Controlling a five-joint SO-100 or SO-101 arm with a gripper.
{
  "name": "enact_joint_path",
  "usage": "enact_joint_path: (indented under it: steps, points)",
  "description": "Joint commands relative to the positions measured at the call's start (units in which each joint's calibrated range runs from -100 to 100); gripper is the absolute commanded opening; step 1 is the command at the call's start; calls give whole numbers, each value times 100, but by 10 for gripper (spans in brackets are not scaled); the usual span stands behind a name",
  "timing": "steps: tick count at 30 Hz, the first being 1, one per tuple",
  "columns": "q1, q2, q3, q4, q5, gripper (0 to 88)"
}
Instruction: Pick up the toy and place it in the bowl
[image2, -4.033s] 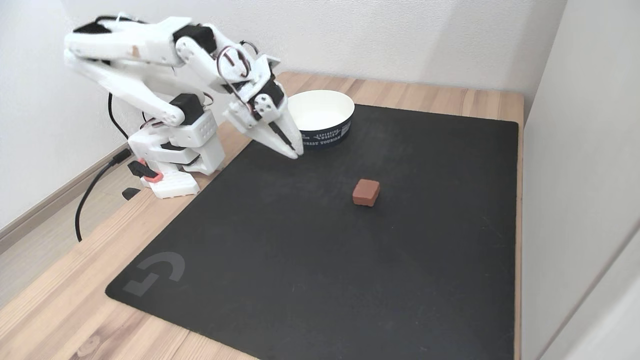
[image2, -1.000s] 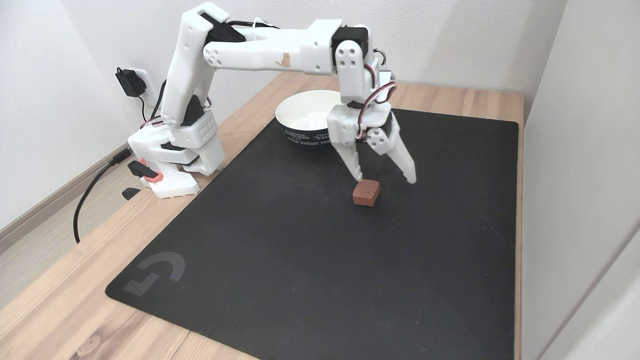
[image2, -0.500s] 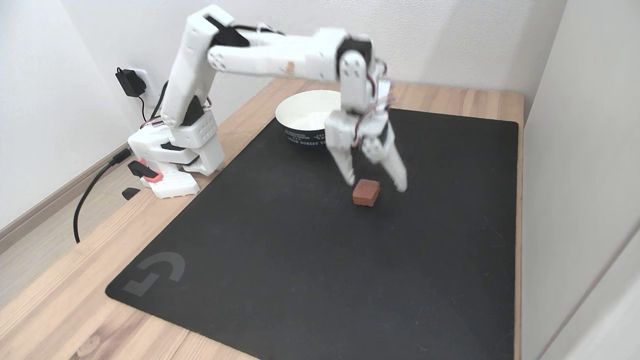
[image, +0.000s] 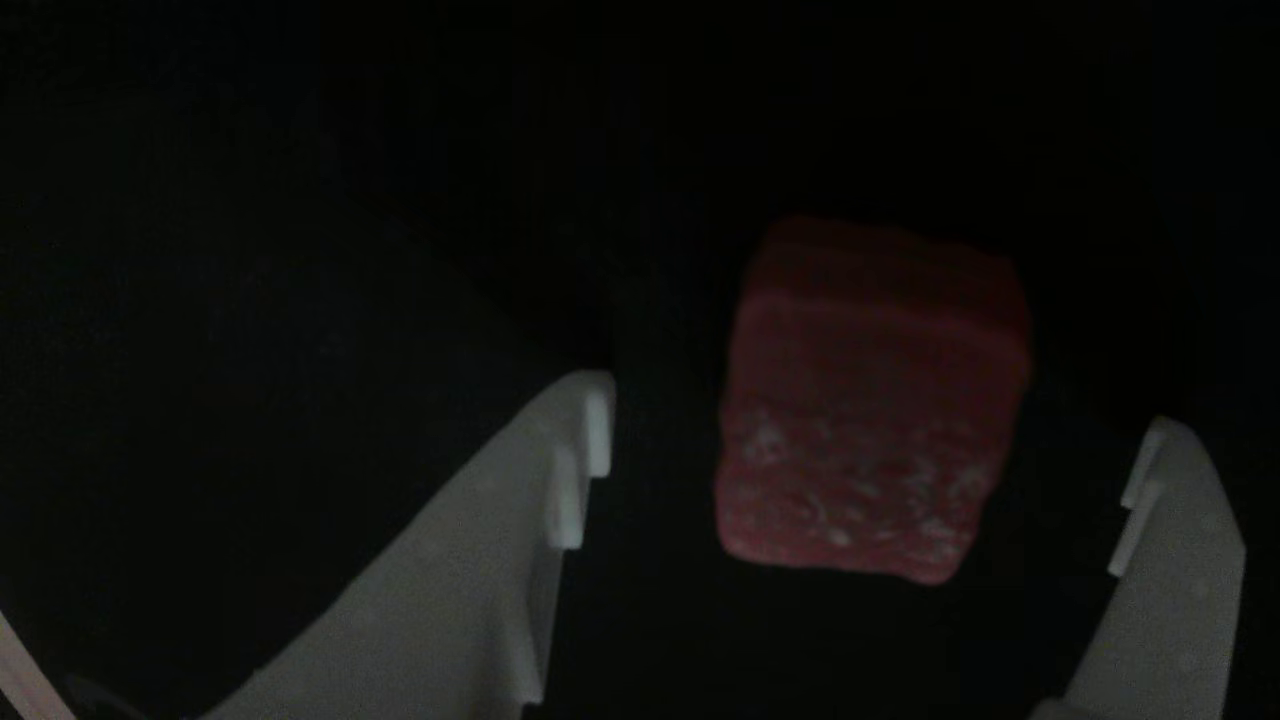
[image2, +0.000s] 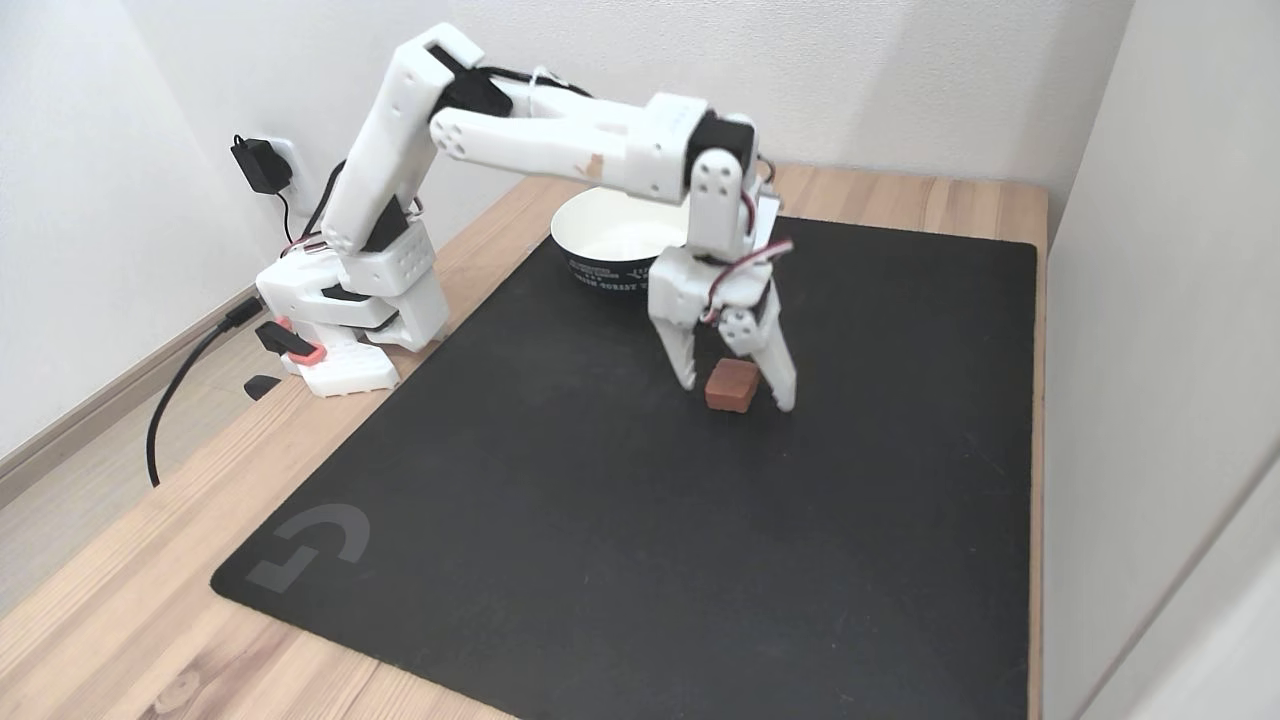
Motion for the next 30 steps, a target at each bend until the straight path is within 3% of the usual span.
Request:
enact_joint_path:
  steps: [1, 8, 14, 23, 30]
  points:
    - [30, 168, -83, -29, -17, 360]
    - [30, 259, -92, -46, -17, 342]
    - [47, 259, -92, -156, -22, 14]
    - [14, 168, -137, -148, 20, 24]
    - [-154, -208, -1156, 267, 61, 23]
